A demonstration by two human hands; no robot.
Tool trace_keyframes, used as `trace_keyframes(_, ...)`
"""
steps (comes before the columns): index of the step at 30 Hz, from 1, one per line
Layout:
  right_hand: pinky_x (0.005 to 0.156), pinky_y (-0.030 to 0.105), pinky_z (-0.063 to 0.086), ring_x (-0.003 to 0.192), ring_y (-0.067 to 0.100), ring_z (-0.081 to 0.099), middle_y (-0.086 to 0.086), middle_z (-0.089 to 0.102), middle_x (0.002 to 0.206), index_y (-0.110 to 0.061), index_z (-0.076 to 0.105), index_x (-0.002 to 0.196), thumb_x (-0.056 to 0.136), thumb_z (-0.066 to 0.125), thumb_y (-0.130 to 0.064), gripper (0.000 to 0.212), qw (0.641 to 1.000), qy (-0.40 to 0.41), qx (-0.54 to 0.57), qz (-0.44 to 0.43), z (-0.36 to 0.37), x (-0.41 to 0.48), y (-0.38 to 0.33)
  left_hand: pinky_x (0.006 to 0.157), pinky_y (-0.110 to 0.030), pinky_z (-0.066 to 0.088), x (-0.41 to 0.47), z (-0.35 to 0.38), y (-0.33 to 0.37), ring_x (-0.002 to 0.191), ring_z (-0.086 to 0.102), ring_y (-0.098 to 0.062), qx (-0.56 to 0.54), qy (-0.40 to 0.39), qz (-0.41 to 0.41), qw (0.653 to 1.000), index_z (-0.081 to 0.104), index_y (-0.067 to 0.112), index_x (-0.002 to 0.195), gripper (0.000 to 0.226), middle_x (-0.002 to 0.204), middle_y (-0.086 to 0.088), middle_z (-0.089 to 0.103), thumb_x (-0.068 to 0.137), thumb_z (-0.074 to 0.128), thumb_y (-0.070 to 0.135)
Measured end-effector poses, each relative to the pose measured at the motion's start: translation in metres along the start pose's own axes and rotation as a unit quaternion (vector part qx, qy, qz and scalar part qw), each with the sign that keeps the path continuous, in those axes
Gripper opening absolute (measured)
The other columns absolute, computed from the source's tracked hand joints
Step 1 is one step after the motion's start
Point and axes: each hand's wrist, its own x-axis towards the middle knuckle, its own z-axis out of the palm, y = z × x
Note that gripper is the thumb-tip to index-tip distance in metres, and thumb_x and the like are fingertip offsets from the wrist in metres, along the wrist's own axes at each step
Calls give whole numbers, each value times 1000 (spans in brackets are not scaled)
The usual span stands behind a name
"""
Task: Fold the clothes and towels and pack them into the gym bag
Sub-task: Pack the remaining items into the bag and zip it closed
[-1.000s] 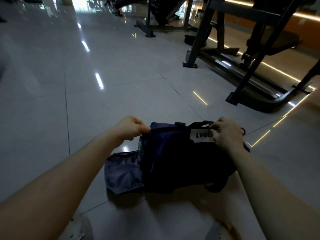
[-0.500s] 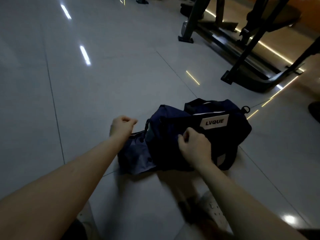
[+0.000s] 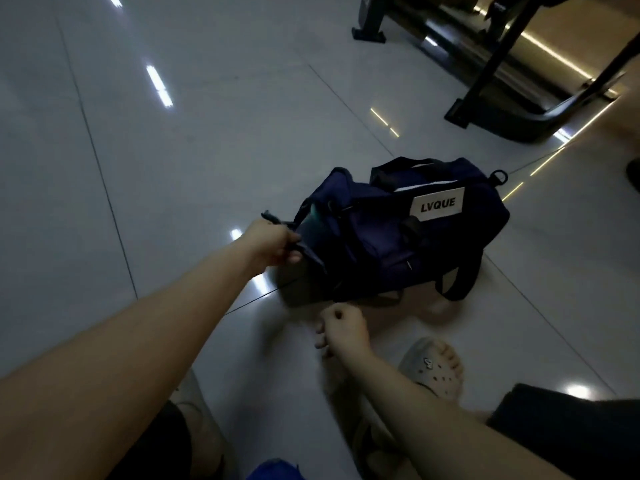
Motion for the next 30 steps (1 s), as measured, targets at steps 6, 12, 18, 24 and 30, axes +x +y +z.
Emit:
trace_keyframes(6,46,28,45,47,19,56,6,63,59,-12,63,95,96,57,-6,8,953,40,271,128,6,9,-10,46,-23,56,-17,39,55,43,65,-13,-113,-69,-5,991,57,-1,92,9,77,-14,63,100,53,-1)
trace_keyframes(12,69,34,48,73,15,58,-2,60,88,-17,55,95,83,74,-46,36,949,304,57,-57,-59,3,-51,48,-25,57,-41,78,98,51,68,-18,-79,-99,54,990,59,-5,97,3,73,-16,66,97,57,-3)
trace_keyframes(18,79,40,53,92,25,64,2,64,103,-16,61,106,82,68,-63,53,928,355,-77,-85,-113,7,-81,53,-28,61,-64,110,125,52,66,-16,62,-167,128,976,58,-3,90,7,44,-5,57,96,63,-1)
trace_keyframes(24,69,36,54,80,24,67,1,68,81,-22,67,84,93,60,-30,13,913,360,-155,-115,-137,10,-91,51,-28,59,-67,134,133,51,69,-18,55,-170,141,974,61,-4,94,7,54,-10,65,95,66,1)
trace_keyframes(30,71,36,54,76,21,62,-1,66,83,-20,68,88,80,66,-65,47,927,336,-127,-111,-130,13,-95,53,-28,60,-58,143,130,56,71,-20,23,-172,101,980,60,-3,94,5,72,-17,69,96,63,1)
